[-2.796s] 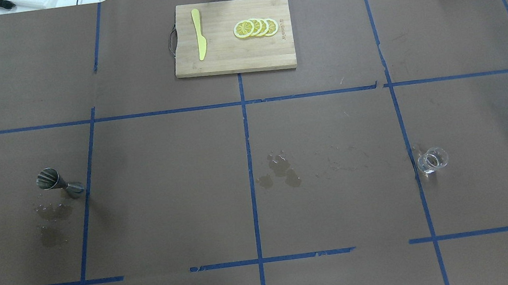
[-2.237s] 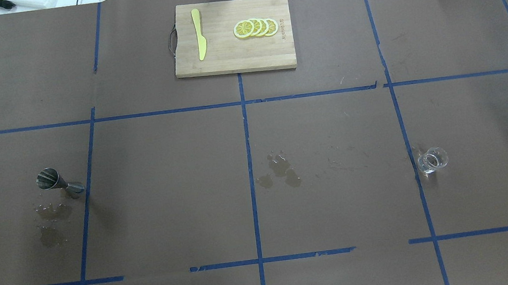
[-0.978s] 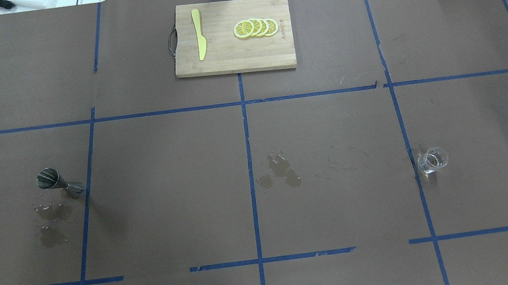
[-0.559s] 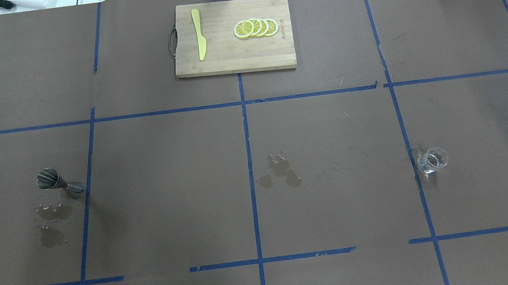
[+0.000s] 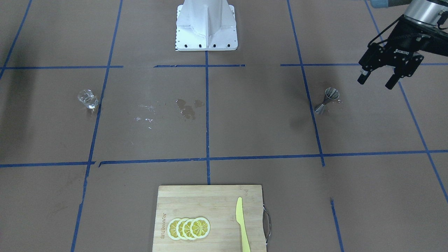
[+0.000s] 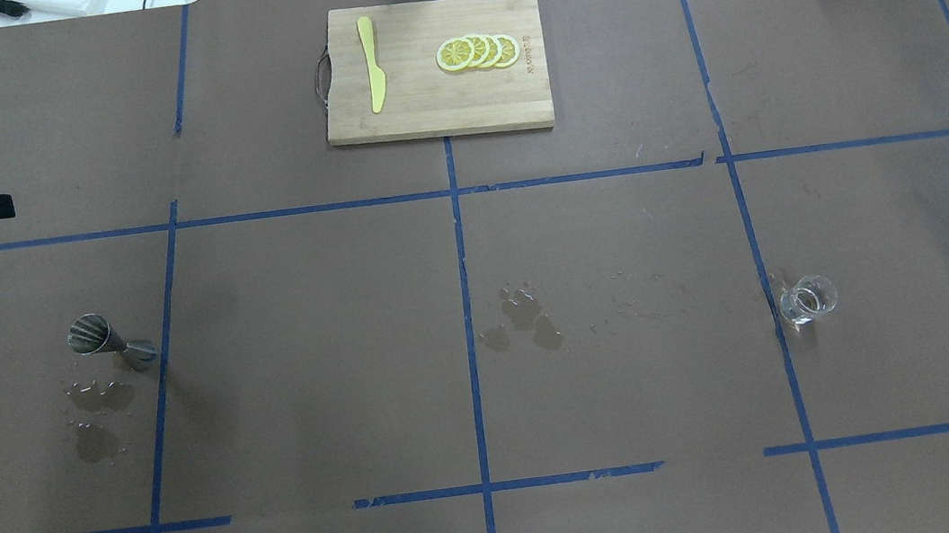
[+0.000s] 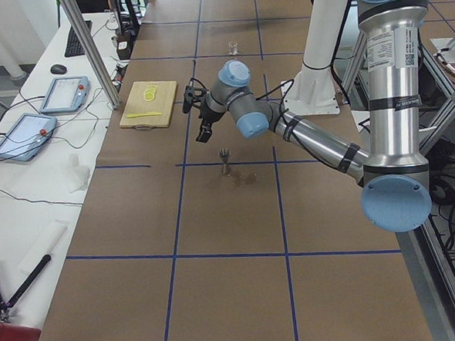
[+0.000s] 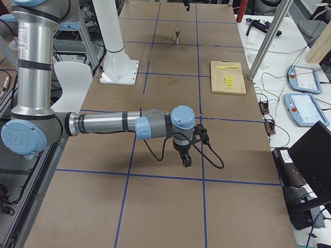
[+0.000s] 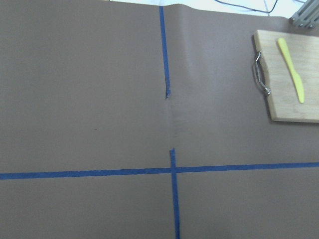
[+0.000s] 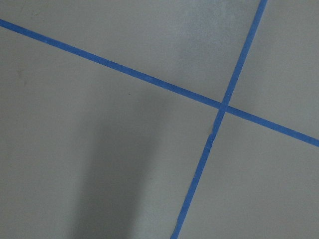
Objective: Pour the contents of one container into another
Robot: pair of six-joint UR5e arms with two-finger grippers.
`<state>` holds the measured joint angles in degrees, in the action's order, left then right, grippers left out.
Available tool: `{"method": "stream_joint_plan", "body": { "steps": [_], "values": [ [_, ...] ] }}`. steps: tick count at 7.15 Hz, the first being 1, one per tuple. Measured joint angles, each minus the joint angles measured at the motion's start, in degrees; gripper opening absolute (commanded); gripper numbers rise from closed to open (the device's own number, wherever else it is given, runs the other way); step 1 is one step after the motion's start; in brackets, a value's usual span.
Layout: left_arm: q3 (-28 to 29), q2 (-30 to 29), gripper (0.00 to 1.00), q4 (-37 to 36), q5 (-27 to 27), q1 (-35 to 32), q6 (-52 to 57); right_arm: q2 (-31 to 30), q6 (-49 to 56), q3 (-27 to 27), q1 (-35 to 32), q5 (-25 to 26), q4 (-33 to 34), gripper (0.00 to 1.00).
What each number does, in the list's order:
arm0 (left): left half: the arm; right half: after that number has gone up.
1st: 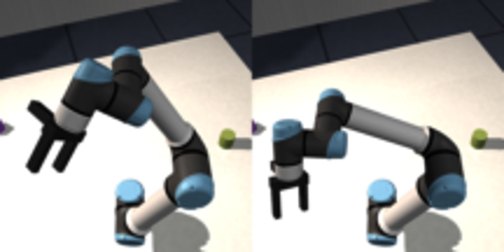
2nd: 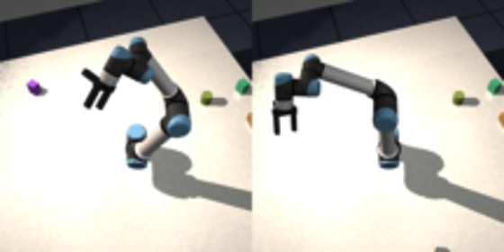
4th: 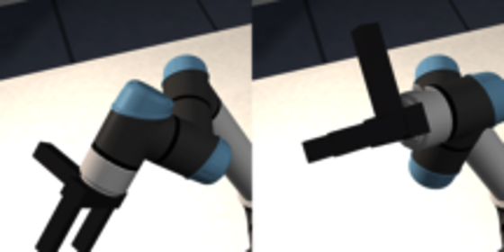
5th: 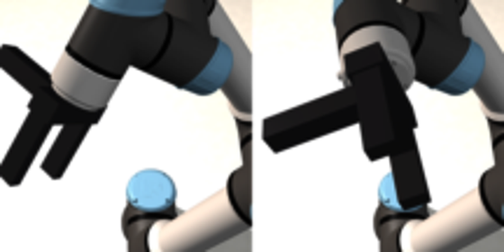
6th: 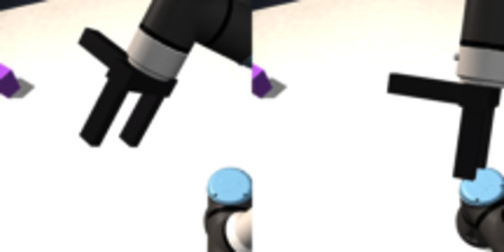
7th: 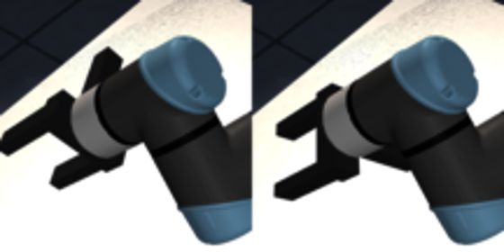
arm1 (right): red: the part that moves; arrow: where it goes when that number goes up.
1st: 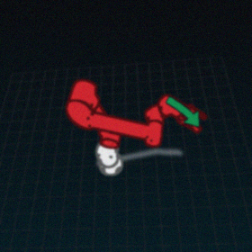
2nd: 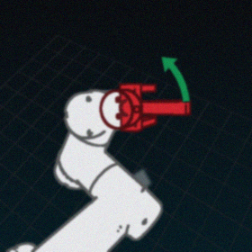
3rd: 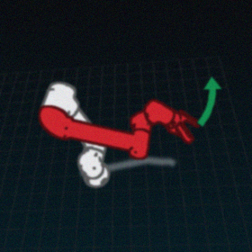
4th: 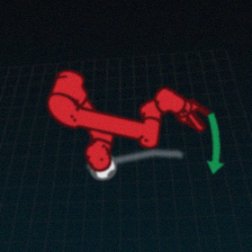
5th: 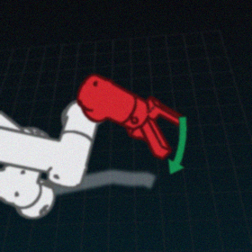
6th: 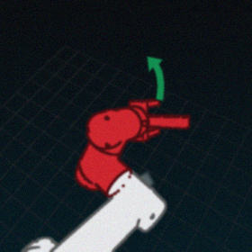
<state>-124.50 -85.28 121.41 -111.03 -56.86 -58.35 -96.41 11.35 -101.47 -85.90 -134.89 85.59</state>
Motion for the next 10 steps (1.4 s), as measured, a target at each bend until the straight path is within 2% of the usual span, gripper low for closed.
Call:
{"method": "stream_joint_plan", "body": {
  "steps": [1, 2, 5, 6, 8, 10],
  "values": [
    [-2.7, 1.8, 0.91, 0.5, 7.8, 4.4, -2.0, 0.0, 0.0, -0.1, 0.0, 0.0, -0.1, 1.0],
    [-3.9, 3.0, 0.95, 1.6, 14.9, 9.2, -3.7, 0.0, 0.0, -0.1, 0.0, 0.0, -0.1, 1.0],
    [-4.4, 5.7, 0.96, 4.1, 37.3, 24.5, -10.7, 0.3, 0.0, -0.1, 0.0, 0.0, -0.2, 1.0],
    [-4.2, 7.3, 1.0, 4.4, 46.6, 30.3, -13.0, 0.4, 0.0, -0.2, 0.0, 0.0, -0.2, 1.0],
    [-2.2, 11.4, 0.99, 5.1, 62.4, 40.5, -21.8, 0.6, 0.0, -0.2, 0.0, 0.0, -0.2, 1.0],
    [1.9, 12.8, 0.99, 5.5, 72.3, 46.6, -29.1, 0.6, 0.0, -0.3, 0.0, 0.1, -0.2, 1.0]
  ]
}}
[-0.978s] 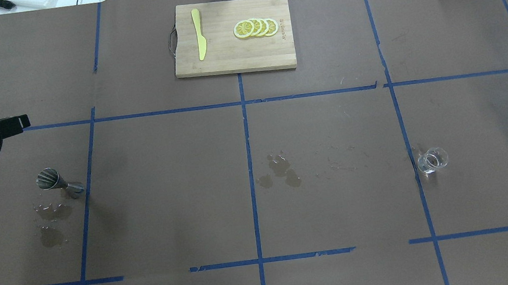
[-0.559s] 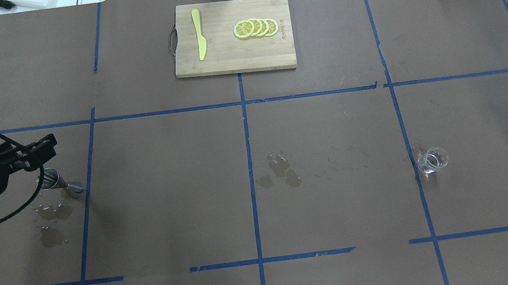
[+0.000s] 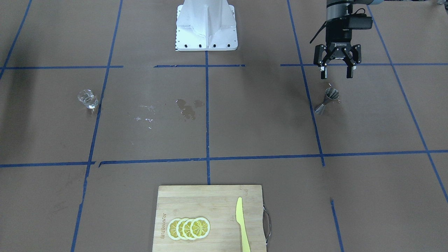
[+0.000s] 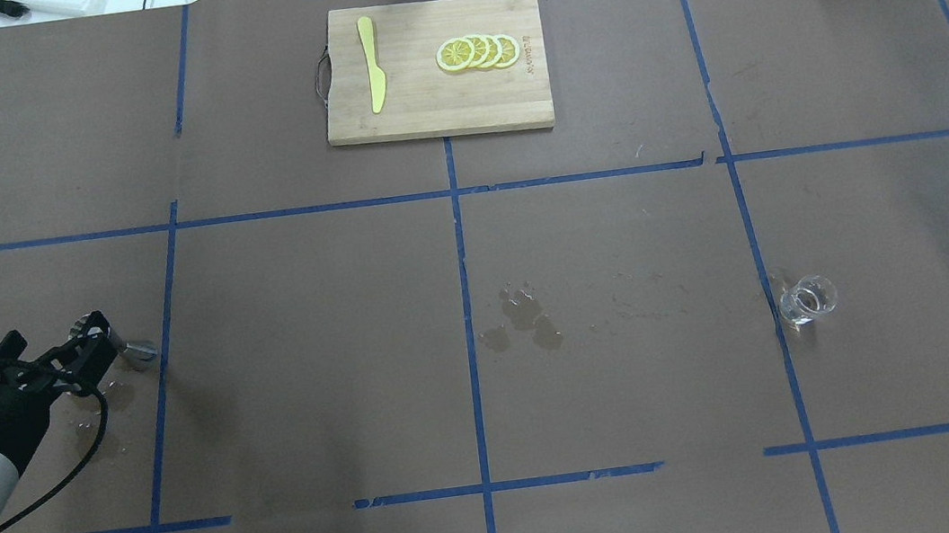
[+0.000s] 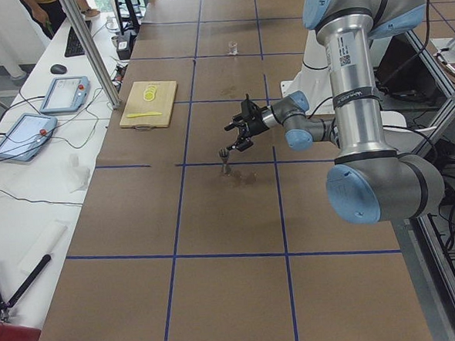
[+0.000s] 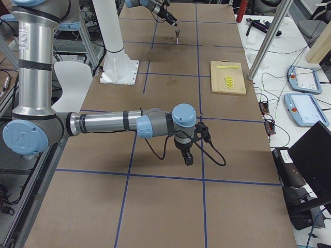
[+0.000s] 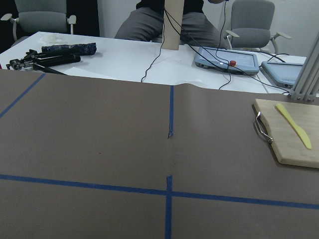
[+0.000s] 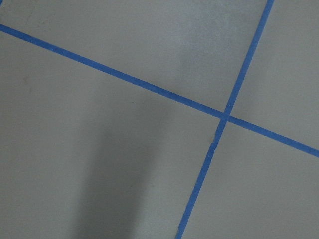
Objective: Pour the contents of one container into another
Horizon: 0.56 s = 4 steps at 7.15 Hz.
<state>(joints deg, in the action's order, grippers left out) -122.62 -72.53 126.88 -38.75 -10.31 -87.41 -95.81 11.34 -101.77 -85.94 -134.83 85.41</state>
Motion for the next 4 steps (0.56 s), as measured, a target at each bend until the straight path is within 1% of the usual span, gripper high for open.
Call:
{"method": "stream_joint_plan", "body": {
  "steps": [2, 4],
  "values": [
    [4.0, 0.2, 0.99, 1.0, 6.3, 3.4, -4.4, 0.0, 0.0, -0.2, 0.0, 0.0, 0.0, 1.0],
    [6.6, 0.0, 0.99, 2.4, 11.1, 5.2, -5.3, -0.1, 0.0, -0.2, 0.0, 0.1, -0.8, 1.0]
  ]
}}
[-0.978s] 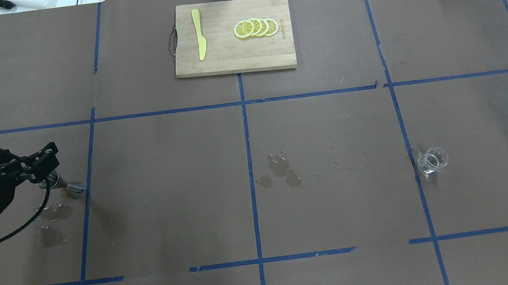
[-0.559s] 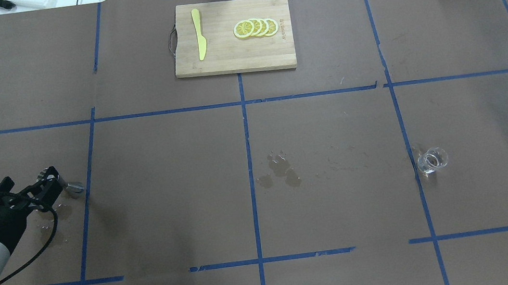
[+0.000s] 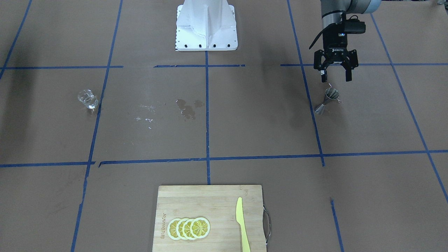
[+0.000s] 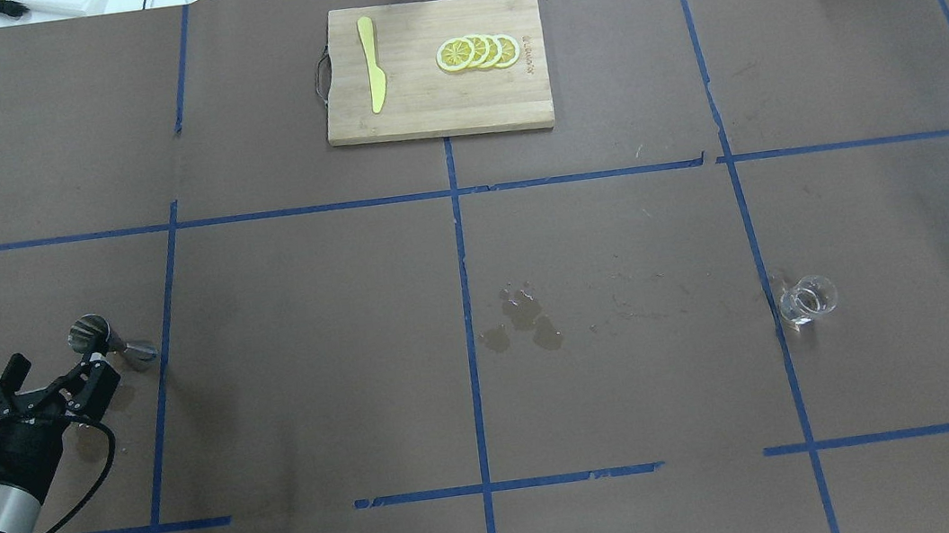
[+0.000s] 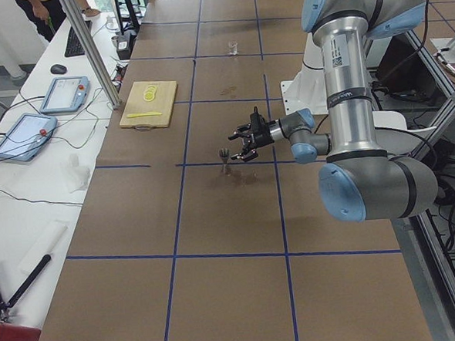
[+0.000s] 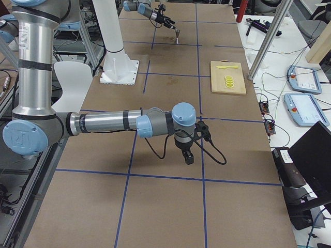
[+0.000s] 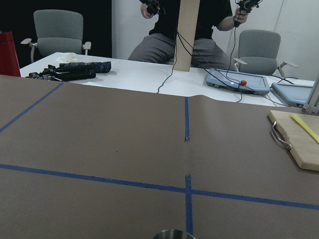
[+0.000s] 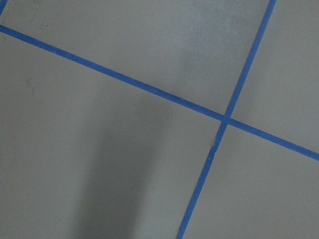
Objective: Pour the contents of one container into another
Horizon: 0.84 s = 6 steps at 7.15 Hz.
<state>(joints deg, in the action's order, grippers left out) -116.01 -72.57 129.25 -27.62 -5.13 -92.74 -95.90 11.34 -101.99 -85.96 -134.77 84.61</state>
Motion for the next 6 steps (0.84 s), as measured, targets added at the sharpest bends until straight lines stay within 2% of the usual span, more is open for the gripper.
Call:
{"method": "stream_joint_plan", "body": {
  "steps": [2, 6],
  "values": [
    [3.1, -1.4, 0.99, 0.3, 3.0, 1.1, 0.2, -0.1, 0.0, 0.2, 0.0, 0.1, -0.7, 1.0],
    [9.4, -5.3, 0.99, 0.3, 3.9, 1.8, 0.8, -0.5, 0.0, 0.0, -0.1, 0.1, -1.6, 1.0]
  ]
}}
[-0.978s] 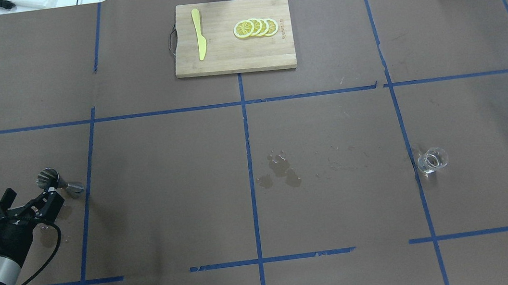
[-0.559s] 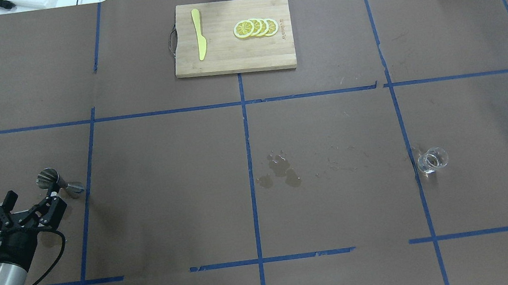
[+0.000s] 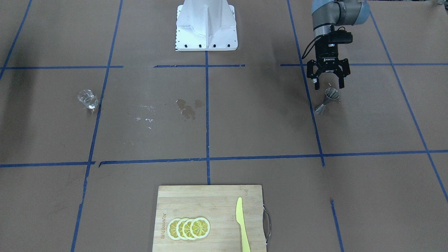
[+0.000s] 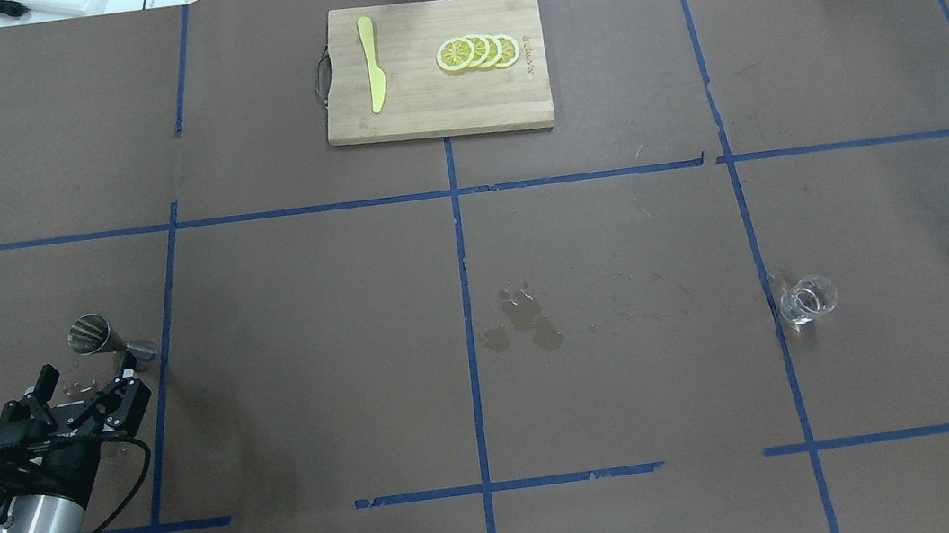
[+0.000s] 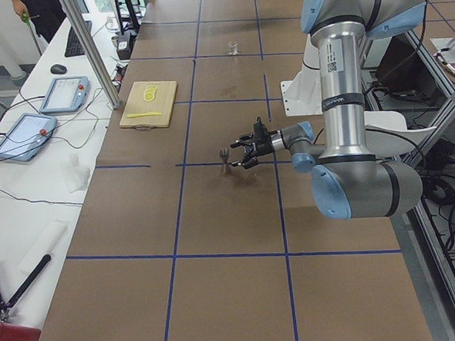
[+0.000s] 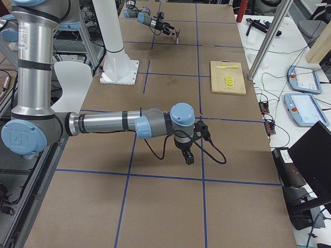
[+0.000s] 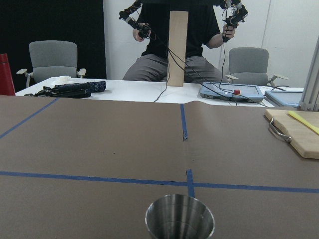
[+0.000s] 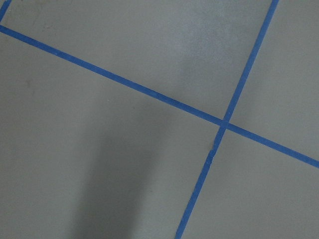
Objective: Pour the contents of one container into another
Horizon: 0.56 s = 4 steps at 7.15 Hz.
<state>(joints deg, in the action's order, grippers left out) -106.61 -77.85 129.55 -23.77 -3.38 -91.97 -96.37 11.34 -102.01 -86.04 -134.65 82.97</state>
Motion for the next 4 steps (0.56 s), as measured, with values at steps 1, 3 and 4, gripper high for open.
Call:
{"method": "stream_joint_plan", "body": {
  "steps": [1, 3, 4],
  "values": [
    [1.6, -1.0, 0.99, 0.0, -0.1, 0.0, 0.0, 0.0, 0.0, -0.1, 0.0, 0.0, -0.1, 1.0],
    [4.4, -3.0, 0.97, 0.2, -0.3, 0.1, 0.0, 0.0, 0.0, -0.2, 0.0, 0.0, -0.1, 1.0],
    [5.8, -3.2, 0.94, 1.0, -0.4, 0.1, -0.1, 0.0, 0.0, -0.2, 0.0, 0.0, -0.2, 1.0]
  ]
}}
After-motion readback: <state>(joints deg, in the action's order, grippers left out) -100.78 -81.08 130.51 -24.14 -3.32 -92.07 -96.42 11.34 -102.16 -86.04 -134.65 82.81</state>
